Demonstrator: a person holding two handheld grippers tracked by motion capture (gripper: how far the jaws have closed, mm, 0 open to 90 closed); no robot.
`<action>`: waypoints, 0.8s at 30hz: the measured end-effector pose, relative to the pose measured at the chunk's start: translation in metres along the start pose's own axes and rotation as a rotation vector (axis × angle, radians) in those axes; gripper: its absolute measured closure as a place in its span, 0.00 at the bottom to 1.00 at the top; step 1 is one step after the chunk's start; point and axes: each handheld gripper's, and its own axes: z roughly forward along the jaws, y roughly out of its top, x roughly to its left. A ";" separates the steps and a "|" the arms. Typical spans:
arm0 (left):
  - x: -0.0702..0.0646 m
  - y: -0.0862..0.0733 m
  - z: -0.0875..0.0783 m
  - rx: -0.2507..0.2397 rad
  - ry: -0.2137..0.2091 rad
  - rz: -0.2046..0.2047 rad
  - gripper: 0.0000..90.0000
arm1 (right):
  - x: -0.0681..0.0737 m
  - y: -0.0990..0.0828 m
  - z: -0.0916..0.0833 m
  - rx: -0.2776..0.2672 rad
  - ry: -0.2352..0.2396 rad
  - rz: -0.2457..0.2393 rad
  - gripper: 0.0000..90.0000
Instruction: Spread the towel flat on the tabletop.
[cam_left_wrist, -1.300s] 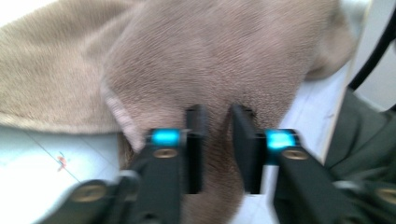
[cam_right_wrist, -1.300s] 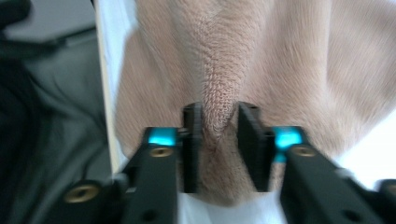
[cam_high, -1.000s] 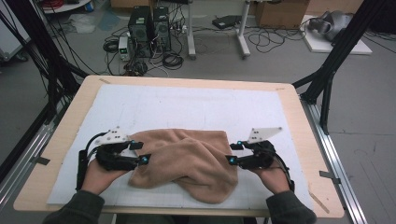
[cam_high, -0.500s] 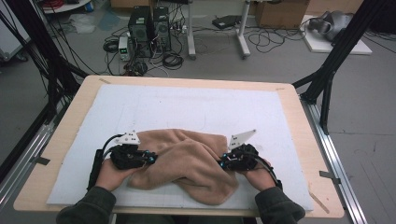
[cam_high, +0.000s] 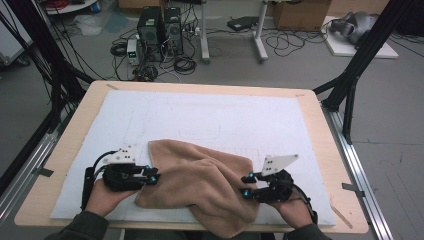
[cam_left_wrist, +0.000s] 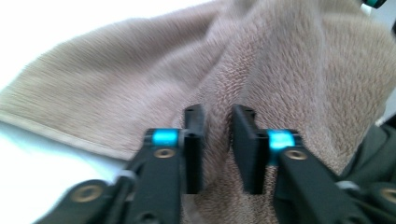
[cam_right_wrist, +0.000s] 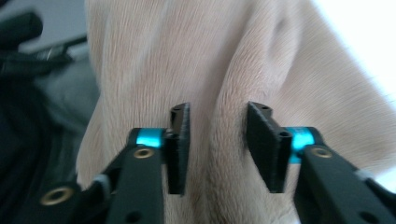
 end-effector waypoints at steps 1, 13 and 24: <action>0.002 0.004 -0.002 -0.011 0.001 -0.010 0.76 | 0.000 0.000 0.000 0.000 0.000 0.000 0.64; 0.060 0.018 0.039 0.076 0.185 -0.148 0.51 | -0.076 0.016 0.037 0.078 -0.158 0.066 0.50; 0.064 0.012 0.063 0.154 0.278 -0.081 0.94 | -0.090 0.015 0.055 0.141 -0.015 0.085 0.90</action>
